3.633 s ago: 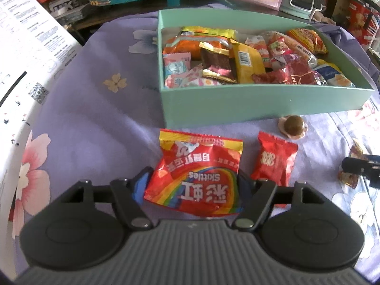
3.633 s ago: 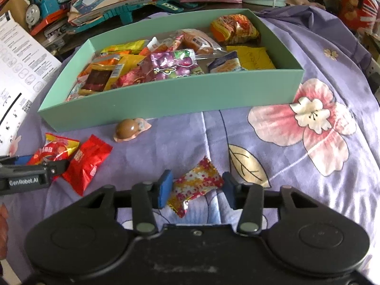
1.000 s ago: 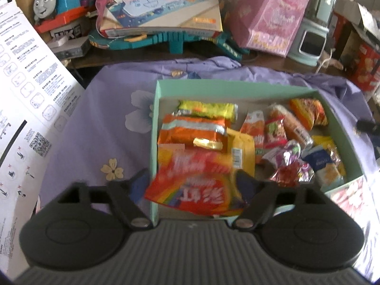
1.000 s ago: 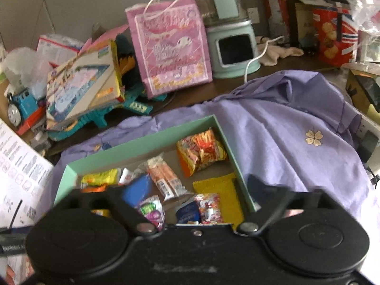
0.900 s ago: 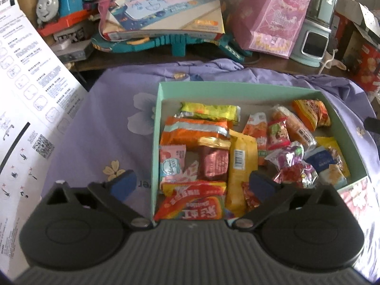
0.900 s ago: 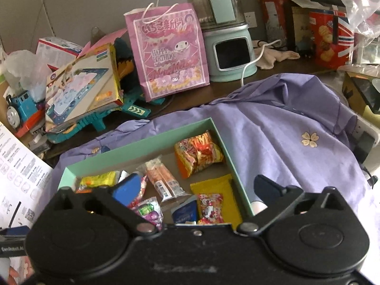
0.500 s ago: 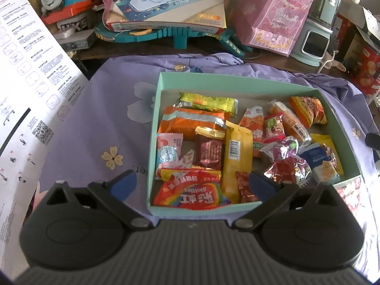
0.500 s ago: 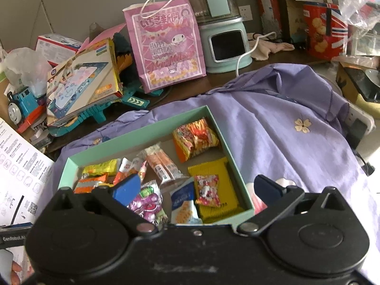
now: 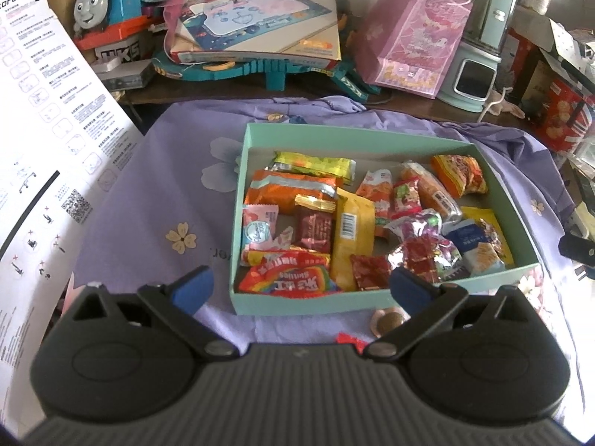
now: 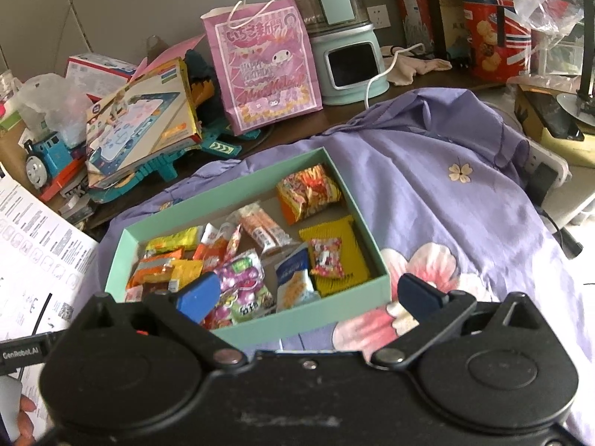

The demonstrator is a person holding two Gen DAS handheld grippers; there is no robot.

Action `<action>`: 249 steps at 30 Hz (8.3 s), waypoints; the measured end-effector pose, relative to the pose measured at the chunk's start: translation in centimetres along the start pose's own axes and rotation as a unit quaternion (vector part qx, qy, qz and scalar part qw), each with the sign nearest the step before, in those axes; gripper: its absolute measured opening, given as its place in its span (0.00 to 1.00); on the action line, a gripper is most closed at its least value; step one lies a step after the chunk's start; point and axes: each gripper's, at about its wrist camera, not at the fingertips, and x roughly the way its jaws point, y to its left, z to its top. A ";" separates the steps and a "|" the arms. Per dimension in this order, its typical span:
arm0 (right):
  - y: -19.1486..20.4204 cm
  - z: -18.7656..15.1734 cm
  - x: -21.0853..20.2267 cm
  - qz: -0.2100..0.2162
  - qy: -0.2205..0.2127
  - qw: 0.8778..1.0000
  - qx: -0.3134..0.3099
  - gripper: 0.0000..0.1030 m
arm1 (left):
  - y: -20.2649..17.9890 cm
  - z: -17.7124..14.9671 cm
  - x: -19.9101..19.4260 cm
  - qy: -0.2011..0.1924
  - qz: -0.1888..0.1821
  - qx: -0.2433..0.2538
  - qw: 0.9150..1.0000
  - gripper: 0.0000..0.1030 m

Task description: Organize snacks

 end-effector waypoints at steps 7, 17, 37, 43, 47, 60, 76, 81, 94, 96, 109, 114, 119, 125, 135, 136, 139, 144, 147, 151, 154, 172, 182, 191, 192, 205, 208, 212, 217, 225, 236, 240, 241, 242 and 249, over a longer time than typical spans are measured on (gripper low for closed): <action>0.2 -1.3 -1.2 0.009 0.008 1.000 0.009 1.00 | -0.9 -1.3 -1.2 0.000 -0.005 0.009 1.000 1.00; 1.3 -3.8 -0.8 0.021 0.042 0.999 0.006 1.00 | -1.9 -4.4 -0.4 0.029 -0.009 0.026 0.999 1.00; 2.1 -7.4 4.1 0.016 0.125 0.992 -0.006 1.00 | -2.4 -8.2 5.1 0.084 -0.006 0.041 0.996 1.00; 3.1 -7.9 5.8 0.019 0.144 0.989 -0.012 1.00 | -2.8 -8.8 6.5 0.093 -0.014 0.053 0.994 0.91; 3.4 -8.0 6.5 0.020 0.150 0.988 -0.014 1.00 | -2.8 -9.0 7.0 0.092 -0.013 0.054 0.994 0.79; 7.1 -8.1 8.5 0.026 0.150 0.987 -0.051 0.84 | 0.9 -8.2 6.6 0.064 -0.008 0.001 0.998 0.34; 12.6 -10.6 10.8 0.006 0.103 0.973 -0.206 0.52 | 4.0 -8.0 6.8 0.060 -0.023 -0.038 0.997 0.35; 12.1 -10.5 10.2 0.018 0.102 0.970 -0.218 0.39 | 3.6 -7.9 6.9 0.059 -0.015 -0.033 0.998 0.35; 7.2 -10.3 7.0 0.017 0.112 0.984 -0.138 0.36 | 1.1 -8.3 6.4 0.066 -0.019 -0.002 0.998 0.32; 6.6 -10.2 6.3 0.017 0.109 0.985 -0.131 0.36 | 0.5 -8.5 6.1 0.068 -0.020 0.003 0.997 0.32; 4.2 -8.7 1.6 0.035 0.071 0.992 -0.101 0.36 | -2.2 -8.4 2.3 0.057 -0.038 0.035 0.997 0.32; 4.6 -6.6 0.5 0.046 0.047 0.993 -0.103 0.36 | -2.7 -6.4 0.9 0.035 -0.041 0.041 0.998 0.32; 5.3 -3.6 0.1 0.055 0.024 0.993 -0.106 0.36 | -3.0 -3.2 0.1 0.007 -0.040 0.050 0.998 0.32; 6.5 0.5 1.3 0.056 0.001 0.992 -0.111 0.36 | -3.3 1.4 0.8 -0.014 -0.044 0.051 0.998 0.32; 6.1 5.5 5.3 0.038 0.003 0.994 -0.100 0.36 | -5.1 6.9 4.3 -0.020 -0.050 0.061 0.997 0.32; 6.0 5.7 5.8 0.036 0.005 0.994 -0.100 0.36 | -5.4 7.3 4.8 -0.020 -0.050 0.062 0.997 0.32; 5.7 6.1 7.1 0.032 0.012 0.995 -0.099 0.36 | -5.9 8.4 6.1 -0.018 -0.049 0.064 0.997 0.32; 5.5 6.7 8.3 0.031 0.013 0.995 -0.097 0.46 | -6.8 9.7 8.3 -0.010 -0.042 0.063 0.997 0.33; 5.4 6.9 8.2 0.037 0.011 0.995 -0.092 0.84 | -7.3 9.9 9.1 -0.018 -0.024 0.067 0.997 0.53; 5.3 6.9 7.6 0.032 -0.006 0.995 -0.091 1.00 | -7.6 9.4 8.9 -0.041 0.014 0.073 0.996 1.00; 5.2 6.8 7.7 0.031 0.008 0.996 -0.084 1.00 | -7.3 9.0 9.1 -0.018 0.008 0.070 0.997 1.00; 6.2 5.1 3.3 0.024 0.029 0.995 -0.088 1.00 | -5.9 6.0 3.6 -0.010 -0.006 0.045 0.999 1.00; 5.9 2.5 -1.4 0.014 0.027 0.996 -0.089 1.00 | -5.4 2.5 -1.6 -0.022 -0.019 0.038 0.999 1.00; 4.2 -1.2 -4.5 -0.006 0.046 0.995 -0.083 1.00 | -4.0 -2.0 -3.9 -0.003 -0.026 0.030 0.999 1.00; 4.0 -1.5 -4.8 -0.006 0.048 0.996 -0.080 1.00 | -3.8 -2.5 -4.1 -0.003 -0.025 0.028 0.999 1.00; 3.5 -4.8 -5.3 -0.024 0.082 0.992 -0.089 1.00 | -1.6 -6.3 -4.1 0.015 -0.002 0.010 1.000 1.00; 3.5 -5.2 -4.8 -0.028 0.091 0.991 -0.090 1.00 | -1.1 -6.8 -3.7 0.023 0.005 0.006 1.000 1.00; 3.2 -5.6 -4.1 -0.033 0.098 0.990 -0.090 1.00 | -0.6 -7.2 -3.1 0.030 0.014 -0.002 0.999 1.00; 2.9 -6.2 -3.3 -0.043 0.108 0.989 -0.091 1.00 | 0.1 -7.6 -2.3 0.041 0.026 -0.014 0.999 1.00; 2.5 -6.7 -2.1 -0.047 0.127 0.987 -0.087 1.00 | 0.3 -8.2 -1.3 0.058 0.032 -0.014 0.998 1.00; 2.7 -6.5 -1.3 -0.051 0.135 0.985 -0.091 1.00 | 0.3 -8.0 -1.0 0.057 0.038 -0.010 0.998 1.00; 2.7 -6.4 -1.3 -0.051 0.134 0.985 -0.091 1.00 | 0.2 -7.8 -1.1 0.054 0.039 -0.007 0.998 1.00; 2.7 -6.4 -1.3 -0.051 0.134 0.985 -0.091 1.00 | 0.1 -7.7 -1.1 0.053 0.039 -0.006 0.998 1.00; 2.7 -6.4 -1.3 -0.051 0.134 0.985 -0.092 1.00 | 0.1 -7.7 -1.1 0.053 0.040 -0.006 0.998 1.00; 2.8 -6.1 -1.3 -0.053 0.134 0.985 -0.092 1.00 | 0.1 -7.6 -1.2 0.052 0.039 -0.006 0.998 1.00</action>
